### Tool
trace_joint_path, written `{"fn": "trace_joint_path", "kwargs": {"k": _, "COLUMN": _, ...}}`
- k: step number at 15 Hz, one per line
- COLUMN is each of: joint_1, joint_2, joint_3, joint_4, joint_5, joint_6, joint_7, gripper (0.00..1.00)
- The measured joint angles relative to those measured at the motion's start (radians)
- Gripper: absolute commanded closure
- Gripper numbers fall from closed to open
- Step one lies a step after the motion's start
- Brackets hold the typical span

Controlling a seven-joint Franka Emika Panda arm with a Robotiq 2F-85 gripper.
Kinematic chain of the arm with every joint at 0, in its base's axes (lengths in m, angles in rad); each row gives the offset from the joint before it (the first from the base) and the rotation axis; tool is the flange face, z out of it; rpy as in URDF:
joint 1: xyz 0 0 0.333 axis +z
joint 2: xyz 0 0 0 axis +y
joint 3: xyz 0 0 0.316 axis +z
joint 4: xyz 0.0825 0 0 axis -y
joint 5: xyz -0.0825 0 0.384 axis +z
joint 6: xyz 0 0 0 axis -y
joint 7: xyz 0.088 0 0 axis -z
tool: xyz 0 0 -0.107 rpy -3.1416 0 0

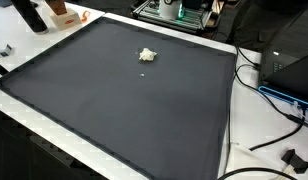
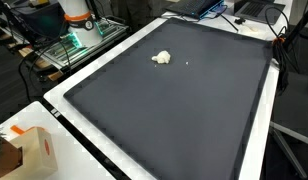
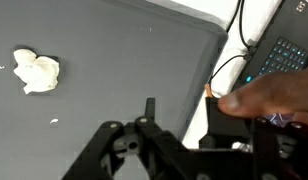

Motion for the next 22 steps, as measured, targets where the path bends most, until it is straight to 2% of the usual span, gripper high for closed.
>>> {"fn": "trace_joint_path", "kwargs": {"k": 5, "joint_1": -0.001, "joint_2": 0.0, "joint_3": 0.003, "joint_4": 0.002, "joint_5": 0.0, "joint_6": 0.0, "joint_7": 0.0, "gripper": 0.96}}
{"fn": "trace_joint_path", "kwargs": {"k": 6, "joint_1": -0.001, "joint_2": 0.0, "joint_3": 0.004, "joint_4": 0.002, "joint_5": 0.0, "joint_6": 0.0, "joint_7": 0.0, "gripper": 1.0}}
{"fn": "trace_joint_path", "kwargs": {"k": 8, "joint_1": -0.001, "joint_2": 0.0, "joint_3": 0.007, "joint_4": 0.003, "joint_5": -0.001, "joint_6": 0.0, "joint_7": 0.0, "gripper": 0.97}}
{"fn": "trace_joint_path", "kwargs": {"k": 9, "joint_1": -0.001, "joint_2": 0.0, "joint_3": 0.007, "joint_4": 0.003, "joint_5": -0.001, "joint_6": 0.0, "joint_7": 0.001, "gripper": 0.87}}
{"fn": "trace_joint_path", "kwargs": {"k": 22, "joint_1": -0.002, "joint_2": 0.0, "joint_3": 0.014, "joint_4": 0.01, "joint_5": -0.003, "joint_6": 0.0, "joint_7": 0.002, "gripper": 0.87}}
